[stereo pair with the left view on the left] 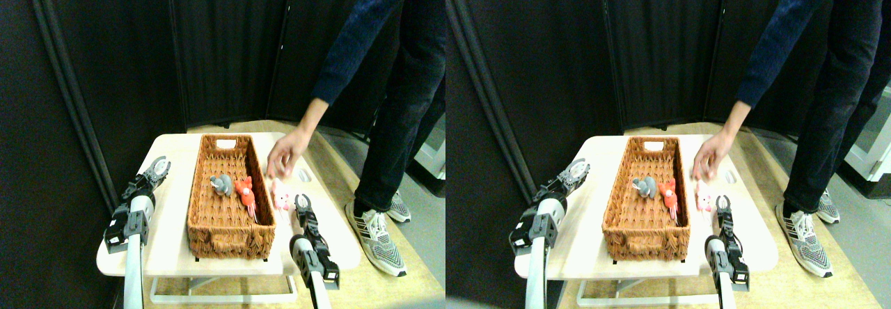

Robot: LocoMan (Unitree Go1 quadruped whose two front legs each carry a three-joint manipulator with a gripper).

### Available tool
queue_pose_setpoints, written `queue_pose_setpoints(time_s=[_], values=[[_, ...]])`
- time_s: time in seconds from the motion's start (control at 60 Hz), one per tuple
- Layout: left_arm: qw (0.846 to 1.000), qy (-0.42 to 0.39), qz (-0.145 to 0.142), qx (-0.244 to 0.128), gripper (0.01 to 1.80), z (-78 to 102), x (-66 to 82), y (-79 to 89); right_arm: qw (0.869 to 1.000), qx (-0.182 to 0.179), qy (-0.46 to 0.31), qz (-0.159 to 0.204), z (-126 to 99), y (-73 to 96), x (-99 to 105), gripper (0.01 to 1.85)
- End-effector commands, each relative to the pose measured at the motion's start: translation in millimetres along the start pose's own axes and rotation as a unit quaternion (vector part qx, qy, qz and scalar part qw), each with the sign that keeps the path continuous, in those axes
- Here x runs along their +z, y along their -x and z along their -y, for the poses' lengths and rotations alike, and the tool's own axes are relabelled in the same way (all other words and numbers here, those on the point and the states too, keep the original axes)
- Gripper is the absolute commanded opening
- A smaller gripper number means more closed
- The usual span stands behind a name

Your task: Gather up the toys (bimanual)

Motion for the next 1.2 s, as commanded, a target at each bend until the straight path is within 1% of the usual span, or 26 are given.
queue_pose_setpoints(time_s=[0.017, 0.083, 0.183, 0.25, 0.3, 0.333, 0.4, 0.433, 0.467, 0.483, 0.567, 0.6, 0.617, 0.633, 0.65, 0.683, 0.717, 0.75, 0.8, 0.867, 0.9, 1.0, 1.067, 1.133, 1.167, 1.2], values=[[1.000, -0.028, 0.006, -0.007, 0.01, -34.4, -13.5, -5.7, 1.000, 0.027, 0.002, -0.007, -12.0, 2.1, 0.1, 0.01], [1.000, -0.026, -0.003, 0.008, 0.01, -41.0, -17.2, -5.9, 1.000, 0.024, -0.001, -0.008, -14.2, 2.7, -0.5, 0.01], [1.000, -0.026, -0.002, 0.013, 0.01, -45.4, -23.9, -3.8, 0.999, 0.029, 0.010, -0.016, -19.0, 6.3, -0.6, 0.01], [1.000, -0.011, 0.003, 0.019, 0.01, -47.9, -26.7, -2.0, 0.999, 0.026, 0.004, -0.028, -24.0, 9.9, -0.9, 0.01], [1.000, -0.005, 0.010, 0.023, 0.01, -48.3, -28.8, -0.1, 0.998, 0.040, 0.025, -0.046, -28.7, 11.4, 0.0, 0.01], [1.000, 0.002, 0.016, 0.023, 0.01, -49.0, -30.7, 0.9, 0.998, 0.029, 0.014, -0.049, -34.8, 14.6, 1.0, 0.01], [1.000, 0.006, 0.019, 0.022, 0.01, -49.3, -32.7, 1.7, 0.998, 0.031, 0.014, -0.055, -41.5, 17.2, 2.0, 0.01], [1.000, 0.010, 0.017, 0.021, 0.01, -49.7, -33.6, 1.7, 0.996, 0.046, 0.033, -0.072, -50.1, 21.0, 4.5, 0.01], [1.000, 0.010, 0.016, 0.021, 0.01, -49.6, -33.8, 1.8, 0.995, 0.051, 0.038, -0.077, -51.8, 21.6, 4.9, 0.01], [1.000, 0.008, 0.016, 0.021, 0.01, -49.8, -34.1, 2.3, 0.993, 0.067, 0.043, -0.088, -58.0, 24.3, 6.1, 0.01], [0.999, 0.014, 0.017, 0.024, 0.01, -49.7, -33.5, 2.2, 0.992, 0.068, 0.037, -0.104, -68.5, 28.8, 6.4, 0.01], [0.999, 0.016, 0.022, 0.028, 0.01, -50.0, -33.1, 2.4, 0.992, 0.061, 0.021, -0.105, -74.0, 32.0, 5.2, 0.07], [0.999, 0.014, 0.021, 0.027, 0.01, -49.8, -33.0, 2.5, 0.992, 0.060, 0.020, -0.105, -75.8, 33.1, 4.6, 0.14], [0.999, 0.014, 0.021, 0.027, 0.01, -49.8, -33.0, 2.5, 0.992, 0.060, 0.020, -0.105, -75.8, 33.1, 4.6, 0.14], [0.999, 0.014, 0.021, 0.027, 0.01, -49.8, -32.9, 2.5, 0.993, 0.058, 0.020, -0.104, -76.7, 33.7, 4.3, 0.20], [0.999, 0.015, 0.021, 0.027, 0.01, -50.0, -32.5, 2.3, 0.994, 0.048, 0.009, -0.102, -78.2, 36.3, 2.5, 0.39], [0.999, 0.019, 0.022, 0.027, 0.01, -50.0, -32.0, 2.1, 0.993, 0.044, 0.001, -0.106, -77.9, 34.9, 1.7, 0.48], [0.999, 0.022, 0.022, 0.027, 0.01, -50.0, -31.9, 2.0, 0.993, 0.042, 0.001, -0.107, -77.7, 34.5, 1.3, 0.50], [0.999, 0.026, 0.021, 0.024, 0.01, -49.9, -31.0, 1.0, 0.993, 0.036, 0.006, -0.110, -75.8, 32.2, -1.8, 0.59], [0.999, 0.030, 0.024, 0.024, 0.01, -49.3, -30.7, 0.6, 0.993, 0.027, 0.002, -0.113, -74.1, 28.5, -4.6, 0.60], [0.999, 0.027, 0.025, 0.020, 0.01, -49.4, -30.5, 0.2, 0.993, 0.020, 0.006, -0.114, -72.5, 24.7, -7.2, 0.65], [0.999, 0.034, 0.028, 0.023, 0.01, -49.0, -30.5, -0.3, 0.994, 0.007, -0.005, -0.113, -67.5, 15.0, -14.0, 0.68], [0.999, 0.034, 0.027, 0.022, 0.01, -48.9, -30.0, -0.8, 0.994, -0.018, -0.021, -0.107, -61.6, 9.6, -20.3, 0.70], [0.999, 0.034, 0.027, 0.019, 0.01, -49.1, -29.2, -1.3, 0.994, -0.018, -0.016, -0.105, -58.0, 6.5, -23.5, 0.68], [0.999, 0.033, 0.029, 0.020, 0.01, -48.8, -28.8, -1.4, 0.994, -0.016, 0.006, -0.106, -54.3, 3.9, -25.9, 0.67], [0.999, 0.037, 0.032, 0.021, 0.01, -48.4, -28.9, -1.6, 0.993, -0.024, -0.016, -0.111, -50.9, 1.5, -28.6, 0.64]])
